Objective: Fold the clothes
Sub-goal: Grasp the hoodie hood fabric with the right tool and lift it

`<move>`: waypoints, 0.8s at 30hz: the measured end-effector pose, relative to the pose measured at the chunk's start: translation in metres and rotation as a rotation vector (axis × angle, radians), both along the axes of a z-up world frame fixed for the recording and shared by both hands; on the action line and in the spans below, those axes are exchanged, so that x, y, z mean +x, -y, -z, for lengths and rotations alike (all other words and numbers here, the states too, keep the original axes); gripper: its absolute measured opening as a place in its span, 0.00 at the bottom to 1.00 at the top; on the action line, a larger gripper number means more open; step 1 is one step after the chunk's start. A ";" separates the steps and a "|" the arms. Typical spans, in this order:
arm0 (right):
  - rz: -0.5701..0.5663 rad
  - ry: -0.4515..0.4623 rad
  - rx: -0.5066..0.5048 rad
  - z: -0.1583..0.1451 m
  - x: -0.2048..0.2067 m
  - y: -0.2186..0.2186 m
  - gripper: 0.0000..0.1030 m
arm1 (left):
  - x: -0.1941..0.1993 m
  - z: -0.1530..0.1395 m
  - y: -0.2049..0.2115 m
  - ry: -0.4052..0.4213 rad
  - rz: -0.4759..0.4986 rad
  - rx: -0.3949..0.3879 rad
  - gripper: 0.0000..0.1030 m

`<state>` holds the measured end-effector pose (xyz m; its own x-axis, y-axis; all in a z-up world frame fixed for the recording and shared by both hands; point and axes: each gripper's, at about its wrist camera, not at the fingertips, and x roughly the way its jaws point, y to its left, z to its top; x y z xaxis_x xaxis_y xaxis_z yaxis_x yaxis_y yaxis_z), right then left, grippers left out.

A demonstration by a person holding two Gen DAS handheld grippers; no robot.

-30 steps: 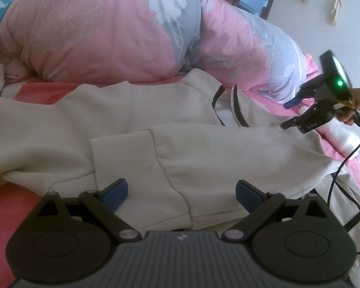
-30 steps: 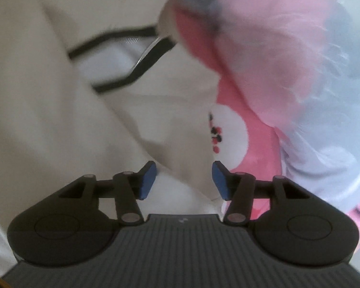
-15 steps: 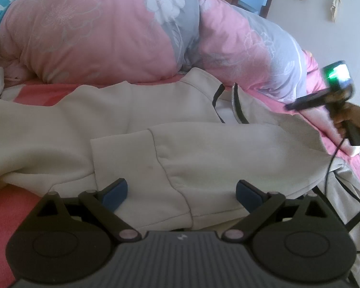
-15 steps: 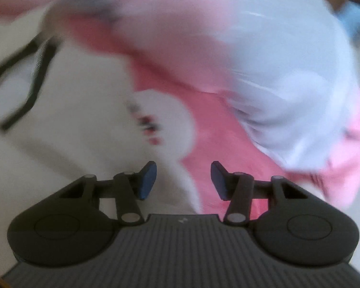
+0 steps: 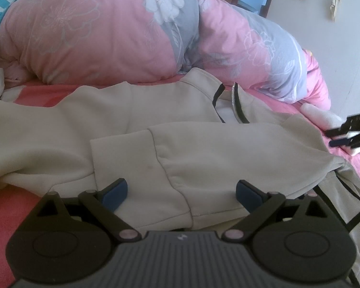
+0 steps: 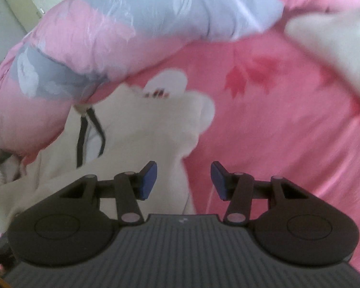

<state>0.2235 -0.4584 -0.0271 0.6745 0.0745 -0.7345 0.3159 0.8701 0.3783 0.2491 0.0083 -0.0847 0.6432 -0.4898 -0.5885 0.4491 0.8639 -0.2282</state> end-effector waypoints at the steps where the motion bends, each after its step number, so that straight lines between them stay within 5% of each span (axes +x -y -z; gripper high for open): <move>1: -0.011 -0.006 0.014 0.006 -0.001 -0.003 0.47 | 0.000 0.000 0.000 0.000 0.001 0.000 0.95; 3: -0.038 -0.008 0.019 0.016 -0.002 -0.010 0.43 | 0.000 0.000 0.000 0.001 0.002 0.000 0.96; 5: -0.048 -0.003 -0.005 0.022 -0.002 -0.015 0.09 | 0.000 0.000 0.000 0.001 0.002 -0.001 0.96; 6: -0.041 0.006 -0.009 0.024 -0.002 -0.015 0.06 | 0.000 0.000 0.000 0.001 0.002 -0.001 0.96; 18: 0.143 0.166 0.171 0.042 -0.021 0.024 0.10 | -0.001 0.000 0.001 0.005 0.003 0.004 0.96; 22: 0.114 0.143 0.127 0.039 0.000 0.022 0.31 | -0.001 0.000 0.001 0.005 0.004 0.004 0.96; 23: 0.109 0.138 0.107 0.038 0.005 0.021 0.30 | -0.001 0.000 0.001 0.006 0.004 0.004 0.96; 24: 0.105 0.139 0.072 0.038 0.008 0.019 0.16 | -0.001 0.000 0.001 0.005 0.003 0.004 0.96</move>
<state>0.2320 -0.4778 -0.0654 0.7761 0.0474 -0.6289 0.3441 0.8038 0.4852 0.2478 0.0072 -0.0848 0.6447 -0.4898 -0.5869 0.4533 0.8632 -0.2224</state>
